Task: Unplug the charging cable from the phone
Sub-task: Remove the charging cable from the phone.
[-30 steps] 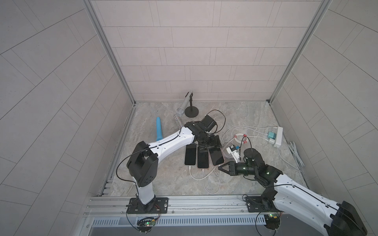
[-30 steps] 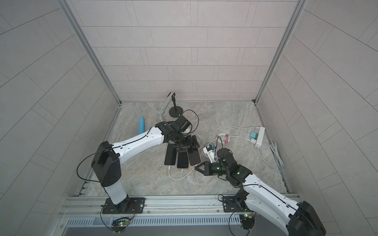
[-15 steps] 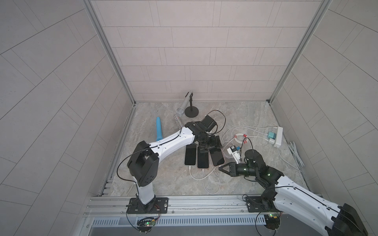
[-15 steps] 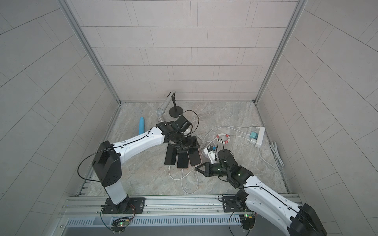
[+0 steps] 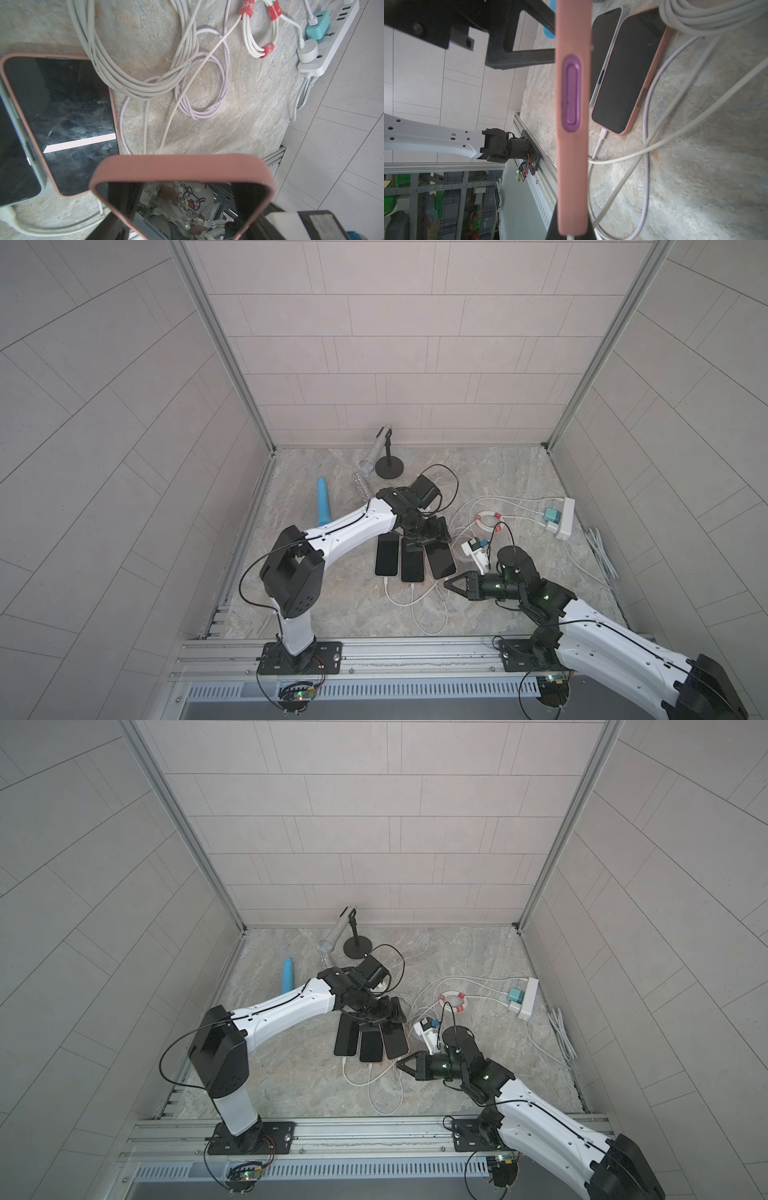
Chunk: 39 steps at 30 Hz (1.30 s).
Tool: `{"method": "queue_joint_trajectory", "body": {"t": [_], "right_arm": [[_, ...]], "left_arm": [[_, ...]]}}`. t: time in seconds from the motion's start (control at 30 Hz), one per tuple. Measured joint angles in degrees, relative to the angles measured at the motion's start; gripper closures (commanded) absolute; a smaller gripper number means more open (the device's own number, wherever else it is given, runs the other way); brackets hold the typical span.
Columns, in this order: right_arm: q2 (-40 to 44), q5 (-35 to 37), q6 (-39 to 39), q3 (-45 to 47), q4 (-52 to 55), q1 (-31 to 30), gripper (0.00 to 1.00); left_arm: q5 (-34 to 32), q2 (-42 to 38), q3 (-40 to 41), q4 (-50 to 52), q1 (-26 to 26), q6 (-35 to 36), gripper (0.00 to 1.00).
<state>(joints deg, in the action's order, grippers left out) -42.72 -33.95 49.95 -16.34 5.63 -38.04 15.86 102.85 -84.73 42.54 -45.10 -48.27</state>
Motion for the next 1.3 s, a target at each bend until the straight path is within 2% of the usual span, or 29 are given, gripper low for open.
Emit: {"method": "queue_joint_trajectory", "body": {"t": [1.3], "right_arm": [[0.83, 2.51, 1.79, 2.51, -3.34, -1.7, 1.0]], "left_arm": [[2.12, 2.71, -1.44, 2.12, 1.4, -0.04, 1.0]]}}
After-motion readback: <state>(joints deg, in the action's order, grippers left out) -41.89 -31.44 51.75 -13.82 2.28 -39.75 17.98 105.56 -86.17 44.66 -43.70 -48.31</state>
